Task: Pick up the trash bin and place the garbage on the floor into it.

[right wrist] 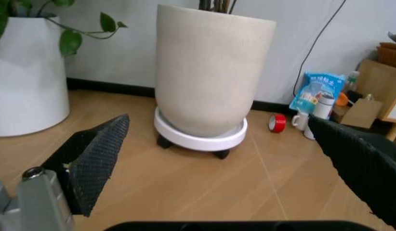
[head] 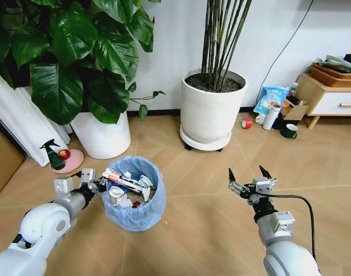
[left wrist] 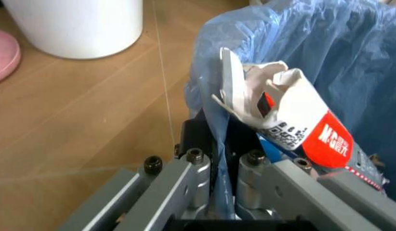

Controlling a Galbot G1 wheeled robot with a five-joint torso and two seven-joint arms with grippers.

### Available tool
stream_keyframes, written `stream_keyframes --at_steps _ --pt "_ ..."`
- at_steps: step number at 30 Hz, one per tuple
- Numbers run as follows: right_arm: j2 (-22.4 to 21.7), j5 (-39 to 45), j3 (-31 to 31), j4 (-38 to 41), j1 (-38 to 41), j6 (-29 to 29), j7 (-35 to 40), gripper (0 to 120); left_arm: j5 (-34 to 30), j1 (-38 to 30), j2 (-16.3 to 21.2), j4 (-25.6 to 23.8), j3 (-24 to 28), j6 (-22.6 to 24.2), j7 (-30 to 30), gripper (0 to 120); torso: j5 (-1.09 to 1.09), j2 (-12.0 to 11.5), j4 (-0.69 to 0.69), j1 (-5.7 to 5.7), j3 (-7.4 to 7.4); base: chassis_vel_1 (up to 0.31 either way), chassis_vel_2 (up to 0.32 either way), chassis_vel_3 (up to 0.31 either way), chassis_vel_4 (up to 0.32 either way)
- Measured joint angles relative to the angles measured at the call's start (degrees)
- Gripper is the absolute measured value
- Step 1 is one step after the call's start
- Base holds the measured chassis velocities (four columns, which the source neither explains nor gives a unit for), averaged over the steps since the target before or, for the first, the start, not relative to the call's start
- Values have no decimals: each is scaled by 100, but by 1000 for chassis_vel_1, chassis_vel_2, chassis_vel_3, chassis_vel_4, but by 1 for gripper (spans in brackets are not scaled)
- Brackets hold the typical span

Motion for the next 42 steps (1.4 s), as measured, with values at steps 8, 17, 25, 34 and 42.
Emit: stream_keyframes --at_steps 8,17,25,34,42 --pt "-52 -4 -5 -58 18 35 0 100 -4 -8 -31 36 17 -11 -5 0 -2 0 -1 0 0 179 -188 -182 188" --pt "-56 -10 -16 -67 24 60 -3 100 -14 15 -5 17 17 -13 -7 0 -4 0 -1 0 0 196 -200 -189 182" --pt "-79 -54 -9 -53 -50 115 -13 100 -7 110 -31 -55 -5 -13 -28 0 3 0 -2 0 -1 180 -176 -190 181" --pt "-78 -97 -8 -43 -98 153 -18 100 -5 113 -33 -70 -19 -17 -41 0 -3 0 1 0 0 192 -181 -180 185" --pt "-83 -109 -32 -45 -116 190 -63 100 -8 92 -51 -100 -22 -20 -43 0 3 0 0 0 0 198 -192 -201 194"
